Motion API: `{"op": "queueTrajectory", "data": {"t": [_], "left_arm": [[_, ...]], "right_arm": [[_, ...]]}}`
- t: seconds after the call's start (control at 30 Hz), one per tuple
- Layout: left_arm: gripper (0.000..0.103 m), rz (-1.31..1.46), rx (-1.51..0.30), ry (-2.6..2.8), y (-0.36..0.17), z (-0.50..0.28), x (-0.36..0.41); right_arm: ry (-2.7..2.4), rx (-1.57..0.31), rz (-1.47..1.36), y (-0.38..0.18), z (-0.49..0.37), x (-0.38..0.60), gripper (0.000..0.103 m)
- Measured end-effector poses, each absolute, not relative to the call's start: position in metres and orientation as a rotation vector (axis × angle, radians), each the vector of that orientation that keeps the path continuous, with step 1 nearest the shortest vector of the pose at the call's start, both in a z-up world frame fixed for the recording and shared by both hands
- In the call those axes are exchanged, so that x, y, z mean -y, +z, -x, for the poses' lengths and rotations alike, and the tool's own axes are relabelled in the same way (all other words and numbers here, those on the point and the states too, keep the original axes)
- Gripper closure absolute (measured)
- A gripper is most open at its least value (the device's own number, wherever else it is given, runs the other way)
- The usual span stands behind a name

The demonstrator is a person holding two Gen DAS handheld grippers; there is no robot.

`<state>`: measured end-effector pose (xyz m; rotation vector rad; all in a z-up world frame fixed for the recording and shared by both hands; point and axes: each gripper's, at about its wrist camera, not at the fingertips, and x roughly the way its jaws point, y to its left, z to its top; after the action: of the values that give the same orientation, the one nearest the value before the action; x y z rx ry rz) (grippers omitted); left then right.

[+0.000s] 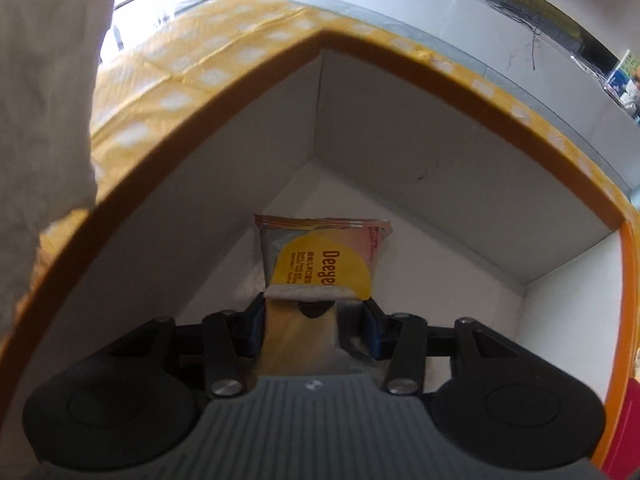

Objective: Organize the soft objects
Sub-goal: 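Drop the Deeyeo packet into the box with the right tool while the left tool carries the cloth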

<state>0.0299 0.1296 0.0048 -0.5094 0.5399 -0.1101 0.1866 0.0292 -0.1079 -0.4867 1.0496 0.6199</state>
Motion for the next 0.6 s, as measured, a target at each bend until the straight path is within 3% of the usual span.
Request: {"op": "queueTrajectory", "data": {"t": [0.17,0.3,0.37,0.43,0.6], "left_arm": [[0.084,0.523,-0.563,-0.088,0.000,-0.034,-0.133],[0.084,0.525,-0.564,-0.084,-0.001,-0.033,-0.134],[0.084,0.523,-0.559,-0.083,-0.001,-0.033,-0.134],[0.084,0.524,-0.553,-0.085,-0.002,-0.033,-0.134],[0.084,0.500,-0.561,-0.094,-0.004,-0.040,-0.123]], "right_arm": [[0.635,-1.069,0.418,-0.105,-0.189,-0.022,0.055],[0.682,-1.127,0.288,-0.098,-0.195,-0.009,0.031],[0.707,-1.120,0.246,-0.082,-0.190,0.001,0.027],[0.741,-1.053,0.225,-0.060,-0.171,0.010,0.017],[0.722,-0.829,0.235,-0.007,-0.141,0.053,0.008]]}}
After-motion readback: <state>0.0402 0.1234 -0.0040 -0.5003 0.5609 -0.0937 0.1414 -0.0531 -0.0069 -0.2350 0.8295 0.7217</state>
